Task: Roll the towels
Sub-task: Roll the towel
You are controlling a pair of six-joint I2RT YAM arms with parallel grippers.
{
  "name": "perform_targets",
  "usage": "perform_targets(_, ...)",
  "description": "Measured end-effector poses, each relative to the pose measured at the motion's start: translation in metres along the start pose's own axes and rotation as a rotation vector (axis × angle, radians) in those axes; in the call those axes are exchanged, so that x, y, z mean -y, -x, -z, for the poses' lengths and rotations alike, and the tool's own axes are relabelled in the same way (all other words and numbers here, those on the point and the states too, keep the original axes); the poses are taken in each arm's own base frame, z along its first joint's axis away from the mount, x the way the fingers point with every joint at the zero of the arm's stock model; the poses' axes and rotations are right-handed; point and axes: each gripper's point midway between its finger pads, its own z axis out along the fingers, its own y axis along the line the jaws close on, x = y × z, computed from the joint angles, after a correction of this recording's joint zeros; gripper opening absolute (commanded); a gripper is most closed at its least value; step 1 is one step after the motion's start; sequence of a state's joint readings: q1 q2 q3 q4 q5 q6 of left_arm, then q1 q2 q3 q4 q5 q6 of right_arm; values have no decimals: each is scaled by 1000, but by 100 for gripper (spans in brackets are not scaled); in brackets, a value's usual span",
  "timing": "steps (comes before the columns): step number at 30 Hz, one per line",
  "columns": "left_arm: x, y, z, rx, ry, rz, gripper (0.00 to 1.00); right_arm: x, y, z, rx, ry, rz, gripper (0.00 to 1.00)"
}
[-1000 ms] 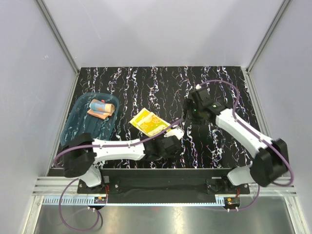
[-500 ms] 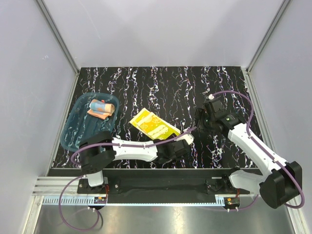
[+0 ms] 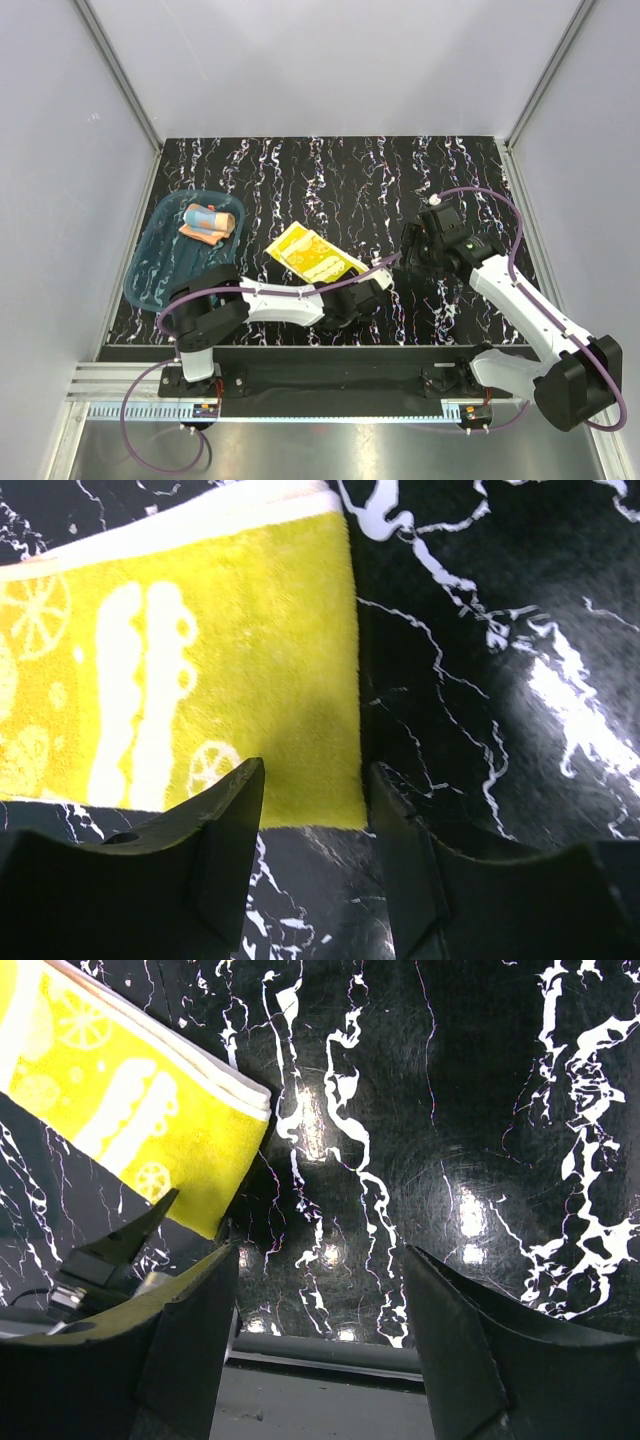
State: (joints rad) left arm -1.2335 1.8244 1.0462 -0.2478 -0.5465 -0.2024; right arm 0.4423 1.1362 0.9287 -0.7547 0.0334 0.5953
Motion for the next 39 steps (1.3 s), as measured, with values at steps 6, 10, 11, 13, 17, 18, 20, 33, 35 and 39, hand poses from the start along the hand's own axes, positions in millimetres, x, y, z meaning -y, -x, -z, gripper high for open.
perform_targets(6,-3,0,-5,7,2,23,30,0,0,-1,-2,-3,1,73)
perform_targets(10,2,-3,-7,15,-17,39,12,0,-2,-3,-15,-1,0,76)
perform_targets(11,2,-4,-7,18,-20,42,5,-2,-3,-4,-24,8,-5,77)
perform_targets(13,3,-3,-8,23,-23,50,0,-6,-8,-11,-47,38,-13,76)
perform_targets(17,4,-6,-5,28,-40,72,0,-18,-17,-35,-100,123,-72,77)
perform_targets(18,5,-7,-3,28,-54,80,0,-22,-20,-43,-123,153,-94,77)
perform_targets(20,7,-11,2,23,-83,100,0,-32,-27,-55,-159,206,-124,78)
perform_targets(33,26,-8,29,21,-300,296,0,-51,-77,-103,-414,324,-218,74)
perform_targets(35,25,-6,31,25,-318,327,0,-51,-80,-103,-422,332,-224,73)
perform_targets(39,21,-2,33,31,-345,390,0,-51,-82,-103,-425,342,-226,72)
